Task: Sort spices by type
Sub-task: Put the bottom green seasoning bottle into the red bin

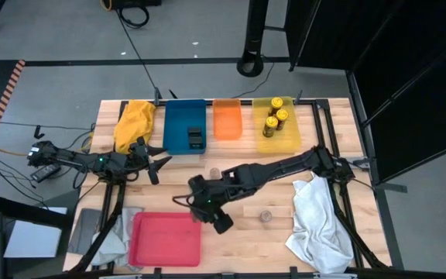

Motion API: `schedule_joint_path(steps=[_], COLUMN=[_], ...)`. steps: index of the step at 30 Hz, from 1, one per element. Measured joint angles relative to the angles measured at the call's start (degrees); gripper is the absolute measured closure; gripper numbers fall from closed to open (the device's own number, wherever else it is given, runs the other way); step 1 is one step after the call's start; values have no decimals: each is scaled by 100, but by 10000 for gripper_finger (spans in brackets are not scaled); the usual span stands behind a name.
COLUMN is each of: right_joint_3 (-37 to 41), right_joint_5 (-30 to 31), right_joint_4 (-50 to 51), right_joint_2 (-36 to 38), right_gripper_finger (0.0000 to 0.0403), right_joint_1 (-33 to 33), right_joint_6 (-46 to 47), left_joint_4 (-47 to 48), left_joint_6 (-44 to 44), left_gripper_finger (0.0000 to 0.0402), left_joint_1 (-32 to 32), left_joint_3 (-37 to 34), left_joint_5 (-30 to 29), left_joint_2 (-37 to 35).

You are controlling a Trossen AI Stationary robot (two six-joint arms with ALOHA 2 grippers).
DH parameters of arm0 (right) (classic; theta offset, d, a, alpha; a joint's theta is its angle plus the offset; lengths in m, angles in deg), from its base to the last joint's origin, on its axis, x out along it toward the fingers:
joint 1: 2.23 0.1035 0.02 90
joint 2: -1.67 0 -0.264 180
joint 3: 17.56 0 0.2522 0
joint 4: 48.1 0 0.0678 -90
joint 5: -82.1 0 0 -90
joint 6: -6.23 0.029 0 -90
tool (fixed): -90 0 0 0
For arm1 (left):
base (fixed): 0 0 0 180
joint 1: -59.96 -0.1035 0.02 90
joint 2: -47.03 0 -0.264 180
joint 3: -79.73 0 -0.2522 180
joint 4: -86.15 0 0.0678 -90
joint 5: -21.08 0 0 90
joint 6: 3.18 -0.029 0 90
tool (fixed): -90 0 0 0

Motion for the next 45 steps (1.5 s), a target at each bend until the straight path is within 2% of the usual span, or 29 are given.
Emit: schedule_joint_path(steps=[4, 10, 23, 31, 36, 45], right_joint_3=[-4, -2, -2, 7, 7, 11], right_joint_5=[-559, -1079, -1919, -1776, -1885, -1883], right_joint_4=[-312, -863, -1863, -1772, -1730, -1678], right_joint_2=[-18, -66, -314, -548, -540, -956], right_gripper_finger=[194, 194, 194, 194, 194, 194], right_joint_1=[57, 48, -151, -252, -321, -357], right_joint_6=[-33, -240, -554, -491, -288, -292], left_joint_4=[0, -2, -2, -6, -9, -24], left_joint_6=[0, 0, -20, -25, -131, -140], left_gripper_finger=[218, 218, 218, 218, 218, 218], left_joint_1=[1, -1, 1, 1, 2, 0], left_joint_3=[-2, -2, -2, -2, -2, -4], left_joint_5=[-1, 0, -1, -1, -3, -51], left_joint_2=[0, 0, 0, 36, 50, 83])
